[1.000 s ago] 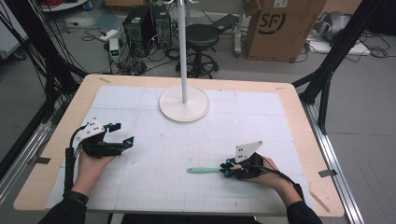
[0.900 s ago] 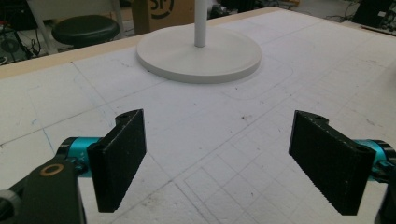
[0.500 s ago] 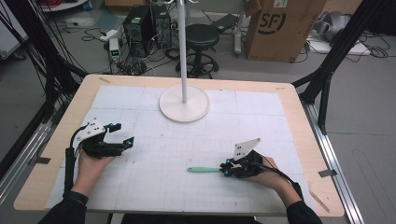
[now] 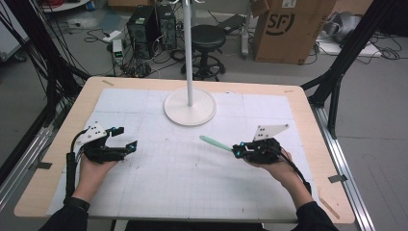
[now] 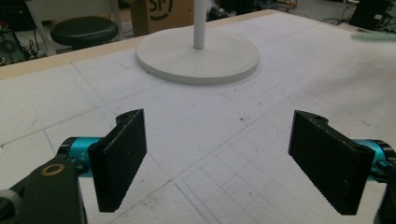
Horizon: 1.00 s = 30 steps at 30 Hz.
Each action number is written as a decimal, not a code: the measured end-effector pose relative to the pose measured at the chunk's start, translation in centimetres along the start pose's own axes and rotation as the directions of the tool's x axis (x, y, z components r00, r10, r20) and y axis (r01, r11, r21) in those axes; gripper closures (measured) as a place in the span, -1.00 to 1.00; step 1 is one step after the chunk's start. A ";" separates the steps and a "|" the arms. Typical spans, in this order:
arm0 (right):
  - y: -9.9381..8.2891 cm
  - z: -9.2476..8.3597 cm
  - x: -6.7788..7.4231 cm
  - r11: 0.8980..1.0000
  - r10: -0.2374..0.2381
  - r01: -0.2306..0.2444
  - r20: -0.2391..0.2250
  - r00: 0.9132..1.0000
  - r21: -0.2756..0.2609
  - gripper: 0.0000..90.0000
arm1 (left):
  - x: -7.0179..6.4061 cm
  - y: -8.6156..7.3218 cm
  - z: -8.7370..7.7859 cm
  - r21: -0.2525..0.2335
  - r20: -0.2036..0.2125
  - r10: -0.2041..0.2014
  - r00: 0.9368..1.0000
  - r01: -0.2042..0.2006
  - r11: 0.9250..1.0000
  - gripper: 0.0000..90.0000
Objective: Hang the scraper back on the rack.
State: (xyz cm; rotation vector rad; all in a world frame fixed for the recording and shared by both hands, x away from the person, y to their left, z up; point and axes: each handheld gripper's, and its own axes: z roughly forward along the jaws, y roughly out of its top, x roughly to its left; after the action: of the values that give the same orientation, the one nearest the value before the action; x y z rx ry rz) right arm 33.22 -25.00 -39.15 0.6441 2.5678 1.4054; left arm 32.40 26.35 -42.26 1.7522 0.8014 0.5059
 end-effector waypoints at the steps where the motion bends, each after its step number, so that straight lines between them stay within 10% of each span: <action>1: 0.6 -0.4 -0.2 1.000 0.020 -0.020 0.009 1.000 -0.019 0.80 | 0.0 0.0 0.0 0.000 0.001 0.000 1.000 0.000 1.000 -0.56; 18: 11.9 -6.7 -3.2 0.978 0.108 -0.085 0.111 0.988 -0.191 0.80 | 0.2 -0.1 0.1 0.010 0.025 -0.028 0.999 0.028 1.000 -0.57; 30: 19.5 -9.1 -3.5 0.977 0.063 -0.030 0.148 0.987 -0.209 0.80 | 0.2 -0.1 0.0 0.003 0.034 -0.029 0.999 0.029 1.000 -0.57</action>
State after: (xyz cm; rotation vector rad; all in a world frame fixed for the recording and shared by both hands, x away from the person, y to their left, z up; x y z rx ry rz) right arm 39.21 -24.35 -18.18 0.7508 2.2654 1.5452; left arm 32.46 26.50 -42.34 1.7447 0.8024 0.4544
